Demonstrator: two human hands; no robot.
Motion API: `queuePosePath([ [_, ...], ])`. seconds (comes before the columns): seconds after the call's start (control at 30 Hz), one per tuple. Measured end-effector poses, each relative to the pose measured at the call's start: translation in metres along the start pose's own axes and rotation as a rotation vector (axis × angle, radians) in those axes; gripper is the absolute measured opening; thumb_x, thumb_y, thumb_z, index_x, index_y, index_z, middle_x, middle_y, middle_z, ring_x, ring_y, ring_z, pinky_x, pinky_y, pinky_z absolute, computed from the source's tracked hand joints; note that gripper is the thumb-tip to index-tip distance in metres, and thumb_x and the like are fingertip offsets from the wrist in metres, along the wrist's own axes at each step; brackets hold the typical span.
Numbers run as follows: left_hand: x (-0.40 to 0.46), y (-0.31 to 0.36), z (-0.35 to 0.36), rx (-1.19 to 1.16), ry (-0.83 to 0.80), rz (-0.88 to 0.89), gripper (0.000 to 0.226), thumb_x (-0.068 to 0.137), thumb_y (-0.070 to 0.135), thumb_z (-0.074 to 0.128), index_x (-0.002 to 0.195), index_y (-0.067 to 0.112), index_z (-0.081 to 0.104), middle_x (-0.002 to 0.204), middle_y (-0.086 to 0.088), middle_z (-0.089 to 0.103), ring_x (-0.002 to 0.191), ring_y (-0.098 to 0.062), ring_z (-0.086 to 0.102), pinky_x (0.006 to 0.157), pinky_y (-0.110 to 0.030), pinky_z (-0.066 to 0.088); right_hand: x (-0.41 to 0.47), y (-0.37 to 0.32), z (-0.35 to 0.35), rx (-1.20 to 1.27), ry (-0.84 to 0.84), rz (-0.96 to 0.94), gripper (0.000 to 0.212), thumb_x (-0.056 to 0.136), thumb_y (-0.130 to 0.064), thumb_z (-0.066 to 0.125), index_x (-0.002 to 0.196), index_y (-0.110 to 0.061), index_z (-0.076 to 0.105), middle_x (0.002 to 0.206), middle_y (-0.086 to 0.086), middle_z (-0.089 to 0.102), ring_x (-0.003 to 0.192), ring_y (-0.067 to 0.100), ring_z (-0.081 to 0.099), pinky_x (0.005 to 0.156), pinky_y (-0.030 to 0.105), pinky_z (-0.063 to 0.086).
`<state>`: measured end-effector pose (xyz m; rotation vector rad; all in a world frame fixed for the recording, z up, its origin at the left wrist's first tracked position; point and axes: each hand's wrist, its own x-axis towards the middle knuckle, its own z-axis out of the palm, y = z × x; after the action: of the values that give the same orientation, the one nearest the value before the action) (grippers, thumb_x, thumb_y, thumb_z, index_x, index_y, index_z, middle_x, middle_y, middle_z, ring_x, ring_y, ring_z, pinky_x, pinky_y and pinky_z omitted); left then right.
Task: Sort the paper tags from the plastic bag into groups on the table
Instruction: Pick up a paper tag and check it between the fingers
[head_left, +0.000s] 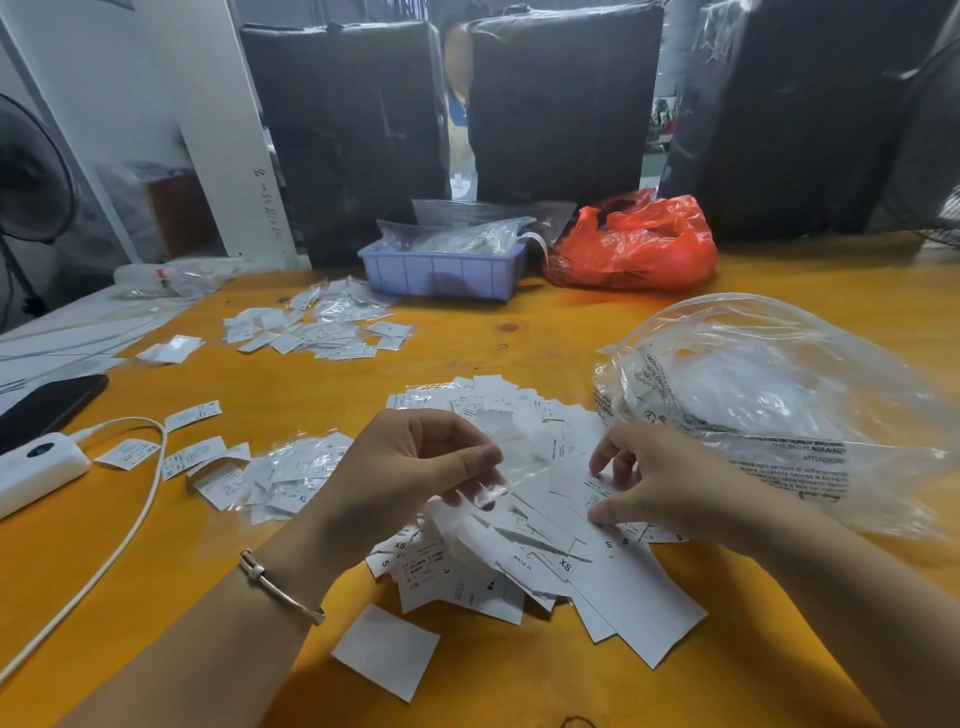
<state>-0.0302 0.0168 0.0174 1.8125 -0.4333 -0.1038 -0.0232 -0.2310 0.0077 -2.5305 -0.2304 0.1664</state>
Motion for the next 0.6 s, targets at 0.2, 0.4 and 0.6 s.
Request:
queuePosePath([
  [0.2,0.0,0.0009,-0.0011,-0.008,-0.018,0.014,0.022,0.077,0.029,0.073,0.087,0.01,0.075,0.082,-0.009,0.077,0.072,-0.022,0.074,0.061,-0.022,0.055,0.0025,0.0019,-0.0019,-0.105,-0.028,-0.167,0.025,0.085,-0.025,0.07,0.103,-0.038,0.06,0.102,-0.016,0.047,0.084,-0.001,0.048,0.065,0.017,0.036],
  [0.4,-0.0005,0.0008,-0.0019,0.004,-0.031,0.018,0.022,0.077,0.031,0.073,0.088,0.012,0.075,0.082,-0.007,0.077,0.073,-0.023,0.074,0.061,-0.021,0.055,0.0062,0.0067,-0.0041,-0.151,-0.083,-0.223,0.026,0.084,-0.017,0.061,0.097,-0.039,0.058,0.101,-0.018,0.042,0.084,-0.006,0.043,0.065,0.016,0.032],
  [0.6,-0.0011,0.001,-0.0021,-0.012,-0.042,0.019,0.018,0.077,0.03,0.073,0.086,0.014,0.075,0.083,-0.008,0.077,0.074,-0.023,0.075,0.06,-0.021,0.054,0.0067,0.0029,0.0012,-0.235,-0.057,-0.265,0.017,0.077,-0.026,0.062,0.088,-0.034,0.051,0.1,-0.015,0.042,0.084,-0.007,0.04,0.062,0.019,0.031],
])
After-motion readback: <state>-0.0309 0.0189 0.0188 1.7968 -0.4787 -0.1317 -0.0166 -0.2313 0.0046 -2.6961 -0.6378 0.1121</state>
